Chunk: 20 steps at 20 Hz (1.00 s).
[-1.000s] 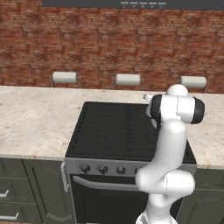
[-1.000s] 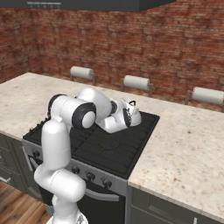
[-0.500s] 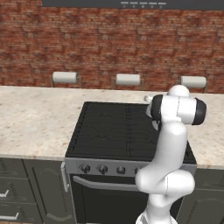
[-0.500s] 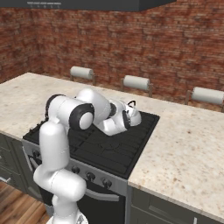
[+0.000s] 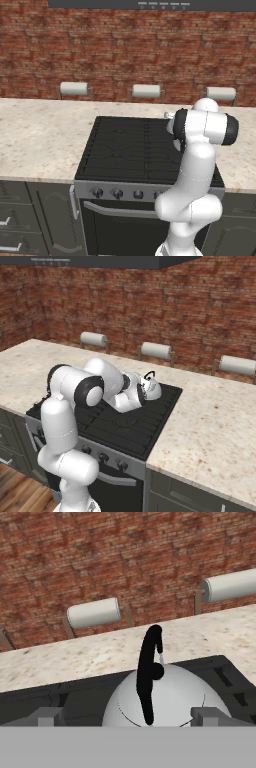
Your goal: Pick the kettle from the cabinet and place it on a stove burner. Then pick the pot from the counter and place it on another stove burner. Finally, turn both burners on.
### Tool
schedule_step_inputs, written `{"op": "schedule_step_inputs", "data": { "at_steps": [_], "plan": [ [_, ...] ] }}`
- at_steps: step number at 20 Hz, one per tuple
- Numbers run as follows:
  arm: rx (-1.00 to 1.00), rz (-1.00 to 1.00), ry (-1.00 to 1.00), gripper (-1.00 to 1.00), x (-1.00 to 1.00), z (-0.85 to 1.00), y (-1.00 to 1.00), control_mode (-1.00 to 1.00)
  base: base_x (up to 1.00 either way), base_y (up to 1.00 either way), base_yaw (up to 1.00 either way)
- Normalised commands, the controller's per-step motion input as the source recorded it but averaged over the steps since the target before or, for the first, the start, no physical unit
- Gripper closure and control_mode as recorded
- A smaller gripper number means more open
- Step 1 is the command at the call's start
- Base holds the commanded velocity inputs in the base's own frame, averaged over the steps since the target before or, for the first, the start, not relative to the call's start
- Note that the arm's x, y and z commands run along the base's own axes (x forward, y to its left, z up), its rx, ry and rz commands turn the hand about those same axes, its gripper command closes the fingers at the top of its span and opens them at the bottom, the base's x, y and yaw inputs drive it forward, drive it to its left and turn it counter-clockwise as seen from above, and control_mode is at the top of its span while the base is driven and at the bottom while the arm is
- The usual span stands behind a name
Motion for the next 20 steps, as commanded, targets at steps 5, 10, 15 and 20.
{"op": "schedule_step_inputs", "data": {
  "at_steps": [5, 10, 15, 20],
  "plan": [
    [0.0, 0.0, 0.07, -1.0, -0.03, 0.06, 0.08, -1.0, 0.0, 0.0, 0.0],
    [0.0, 0.0, 0.06, -1.0, -0.06, 0.09, 0.1, -1.0, 0.0, 0.0, 0.0],
    [0.0, 0.0, 0.05, -1.0, -0.17, 0.1, 0.07, -1.0, 0.0, 0.0, 0.0],
    [0.0, 0.0, 0.04, -1.0, -0.27, 0.05, 0.05, -1.0, 0.0, 0.0, 0.0]
  ]
}}
